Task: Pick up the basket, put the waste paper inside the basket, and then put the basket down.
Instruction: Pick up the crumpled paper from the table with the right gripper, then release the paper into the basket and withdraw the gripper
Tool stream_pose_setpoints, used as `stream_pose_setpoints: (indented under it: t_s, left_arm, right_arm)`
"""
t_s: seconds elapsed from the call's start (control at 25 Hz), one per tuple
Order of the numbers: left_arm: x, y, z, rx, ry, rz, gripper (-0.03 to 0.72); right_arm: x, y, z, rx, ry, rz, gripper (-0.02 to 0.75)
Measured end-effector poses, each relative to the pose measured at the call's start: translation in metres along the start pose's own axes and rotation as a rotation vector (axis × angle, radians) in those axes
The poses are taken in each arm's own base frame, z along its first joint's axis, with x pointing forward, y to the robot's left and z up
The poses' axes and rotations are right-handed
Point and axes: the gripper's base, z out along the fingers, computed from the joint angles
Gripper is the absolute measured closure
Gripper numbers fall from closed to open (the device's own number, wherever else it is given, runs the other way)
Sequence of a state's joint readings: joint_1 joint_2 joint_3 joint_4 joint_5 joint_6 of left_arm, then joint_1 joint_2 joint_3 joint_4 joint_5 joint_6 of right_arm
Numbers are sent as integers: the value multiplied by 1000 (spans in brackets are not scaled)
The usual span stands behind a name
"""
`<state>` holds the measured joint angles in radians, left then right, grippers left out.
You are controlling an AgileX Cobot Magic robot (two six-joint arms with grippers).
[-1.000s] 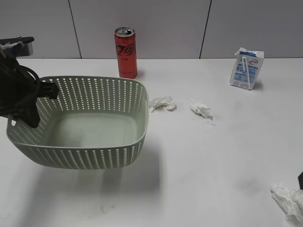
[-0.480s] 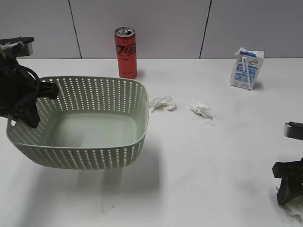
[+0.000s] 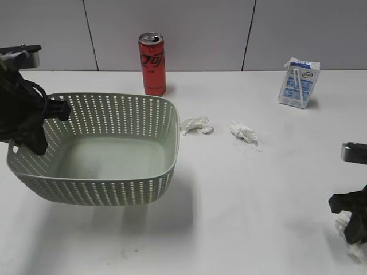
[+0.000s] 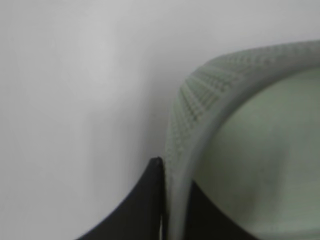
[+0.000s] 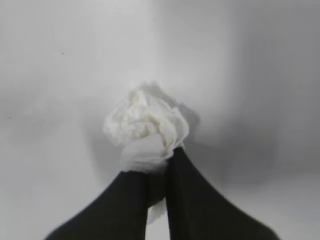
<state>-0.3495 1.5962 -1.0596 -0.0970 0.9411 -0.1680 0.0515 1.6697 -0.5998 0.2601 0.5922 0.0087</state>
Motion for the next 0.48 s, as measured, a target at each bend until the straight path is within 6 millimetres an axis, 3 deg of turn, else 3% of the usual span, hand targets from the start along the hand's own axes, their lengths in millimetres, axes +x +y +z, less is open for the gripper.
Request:
stream_pose_setpoints:
  t_s: [0.08,0.16,0.4,0.48]
  left_arm:
    - [0,0,0,-1,2,1,683]
    - [0,0,0,-1,2,0,683]
    - [0,0,0,-1,3,0,683]
    - [0,0,0,-1,5,0,683]
  right_arm:
    - [3,11,-14,-29,-60,-74,692]
    - [6,34,-42,-95,-176,-201,692]
    - [25,142,-155,-402,-621,-627,692]
    - [36,178,-182,-484,-725,-759,692]
